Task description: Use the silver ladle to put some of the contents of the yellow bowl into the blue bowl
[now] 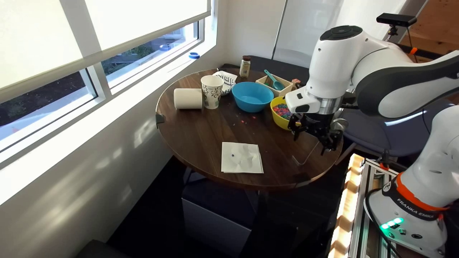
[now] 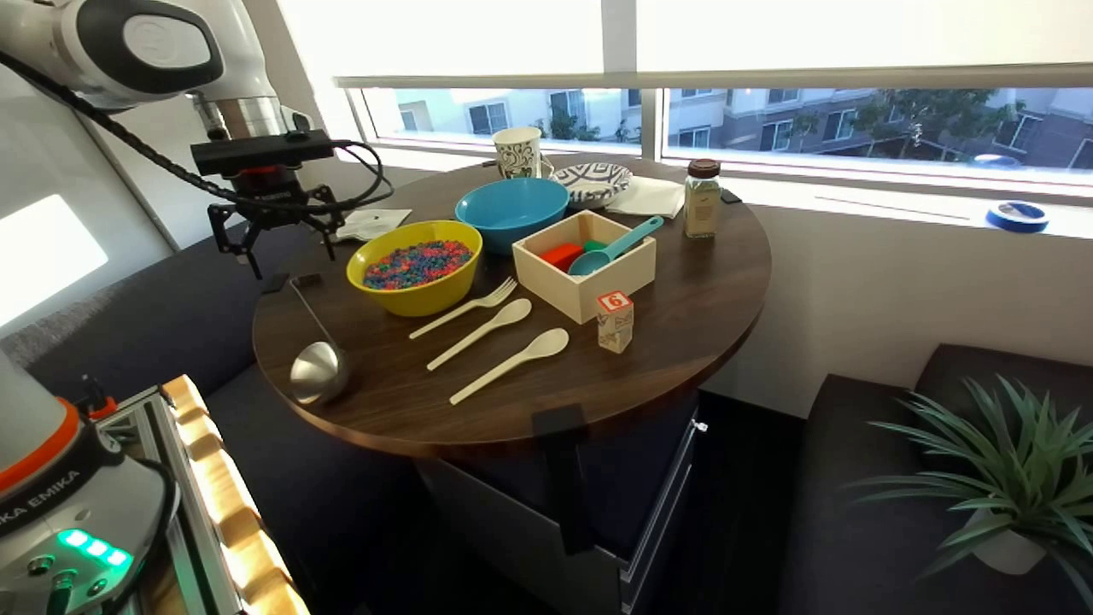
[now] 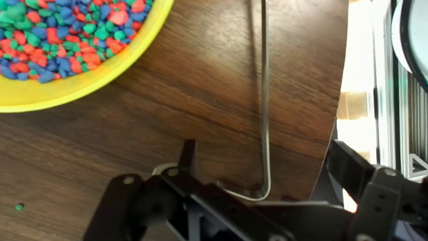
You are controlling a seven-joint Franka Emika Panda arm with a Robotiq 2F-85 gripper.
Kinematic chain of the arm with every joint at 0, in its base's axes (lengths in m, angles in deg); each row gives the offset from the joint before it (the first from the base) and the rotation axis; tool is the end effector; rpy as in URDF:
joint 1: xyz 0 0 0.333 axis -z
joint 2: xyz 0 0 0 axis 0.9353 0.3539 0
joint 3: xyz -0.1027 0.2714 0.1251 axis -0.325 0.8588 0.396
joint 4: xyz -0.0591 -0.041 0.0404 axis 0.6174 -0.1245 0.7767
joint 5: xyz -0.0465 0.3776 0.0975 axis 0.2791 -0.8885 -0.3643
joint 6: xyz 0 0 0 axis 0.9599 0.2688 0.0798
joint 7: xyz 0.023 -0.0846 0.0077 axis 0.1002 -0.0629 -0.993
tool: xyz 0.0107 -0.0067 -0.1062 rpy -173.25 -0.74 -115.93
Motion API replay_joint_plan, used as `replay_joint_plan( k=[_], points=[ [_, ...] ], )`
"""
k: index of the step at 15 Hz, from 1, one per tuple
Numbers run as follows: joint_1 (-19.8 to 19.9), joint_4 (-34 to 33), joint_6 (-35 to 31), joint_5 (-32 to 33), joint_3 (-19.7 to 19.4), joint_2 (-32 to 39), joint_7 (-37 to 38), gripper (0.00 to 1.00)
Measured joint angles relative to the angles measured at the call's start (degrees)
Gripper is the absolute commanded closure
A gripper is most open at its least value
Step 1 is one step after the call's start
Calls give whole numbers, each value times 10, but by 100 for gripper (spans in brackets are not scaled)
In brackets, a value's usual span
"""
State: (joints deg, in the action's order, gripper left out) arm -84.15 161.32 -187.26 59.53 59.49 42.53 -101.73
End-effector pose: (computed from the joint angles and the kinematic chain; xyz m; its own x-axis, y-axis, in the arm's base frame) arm 0.3371 0.0937 0.3302 0.1317 0.9740 -0.1842 0.9837 -0.1514 -0.0974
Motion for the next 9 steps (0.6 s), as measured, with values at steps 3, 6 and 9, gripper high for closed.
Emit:
replay_joint_plan(
  k=[3, 6, 9],
  points=[
    [0, 0, -7, 1, 6, 16, 7, 0],
    [1, 0, -19, 1, 10, 32, 8, 0],
    [2, 0, -38, 2, 11, 46, 8, 0]
  ],
)
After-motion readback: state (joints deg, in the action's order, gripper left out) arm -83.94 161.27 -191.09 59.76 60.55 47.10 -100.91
